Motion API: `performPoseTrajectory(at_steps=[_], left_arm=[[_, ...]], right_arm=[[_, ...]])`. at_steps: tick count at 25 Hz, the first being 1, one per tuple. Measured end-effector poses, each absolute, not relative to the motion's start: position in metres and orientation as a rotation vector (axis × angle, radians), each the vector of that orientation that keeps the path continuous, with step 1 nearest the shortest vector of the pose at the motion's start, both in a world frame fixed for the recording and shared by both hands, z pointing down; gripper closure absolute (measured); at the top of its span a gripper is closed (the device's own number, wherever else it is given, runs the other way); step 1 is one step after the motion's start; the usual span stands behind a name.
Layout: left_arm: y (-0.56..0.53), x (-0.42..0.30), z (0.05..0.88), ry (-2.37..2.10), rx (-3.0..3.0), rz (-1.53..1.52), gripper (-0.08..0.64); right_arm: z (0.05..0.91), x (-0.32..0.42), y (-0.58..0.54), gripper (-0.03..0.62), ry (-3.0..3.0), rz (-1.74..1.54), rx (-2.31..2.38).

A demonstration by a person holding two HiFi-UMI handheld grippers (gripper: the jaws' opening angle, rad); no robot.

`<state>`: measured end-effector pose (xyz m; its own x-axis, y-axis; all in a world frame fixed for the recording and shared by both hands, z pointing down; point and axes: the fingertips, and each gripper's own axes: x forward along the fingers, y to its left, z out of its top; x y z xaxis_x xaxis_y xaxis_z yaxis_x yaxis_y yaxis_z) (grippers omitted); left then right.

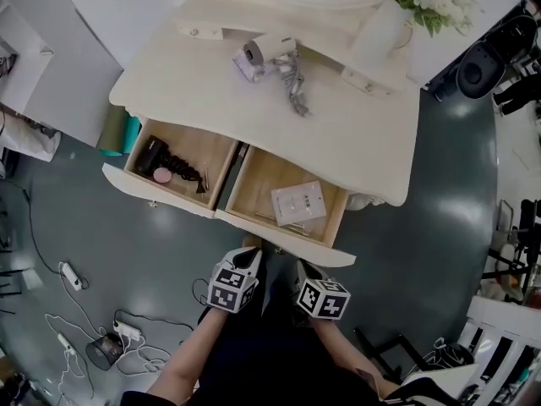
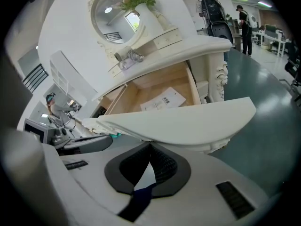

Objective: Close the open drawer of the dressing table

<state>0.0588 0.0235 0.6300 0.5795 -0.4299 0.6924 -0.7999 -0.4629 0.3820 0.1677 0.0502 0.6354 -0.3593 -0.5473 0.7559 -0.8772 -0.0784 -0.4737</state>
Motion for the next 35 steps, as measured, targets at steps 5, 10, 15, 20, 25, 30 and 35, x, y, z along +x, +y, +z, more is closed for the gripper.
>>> performPoseTrajectory(at_steps=[5,10,15,20,25,30,35], left_arm=[[0.01,0.058,0.631,-0.937,2.12,0.675,0.546],[-0.004,0.061,0.629,-0.899,2.15,0.666,0.546],[-0.02,0.059,0.627,-0.879,2.164,0.651,0.546],[-0.029,0.059,0.63,-0.83,2.173,0.667,0.546],[-0.04,0.064,0.631,-0.792,2.213,0.664,0.546],[-0.046,0.069,0.63,-0.769,2.245,0.669,0.546],[-0.055,0.07,0.629,-0.777,2.268,0.693,0.546]], right_arm=[[0.636,0.172,0.041,0.577,-1.827,1.425,1.6],[0.636,0.178,0.032,0.577,-1.772,1.43,1.657],[0.638,0.181,0.022,0.577,-1.721,1.452,1.707],[0.637,0.185,0.014,0.577,-1.686,1.457,1.773],[0.637,0.187,0.008,0.577,-1.672,1.436,1.819],[0.638,0.19,0.002,0.577,-1.662,1.411,1.846],[0.637,0.193,-0.006,0.577,-1.639,1.384,1.867]])
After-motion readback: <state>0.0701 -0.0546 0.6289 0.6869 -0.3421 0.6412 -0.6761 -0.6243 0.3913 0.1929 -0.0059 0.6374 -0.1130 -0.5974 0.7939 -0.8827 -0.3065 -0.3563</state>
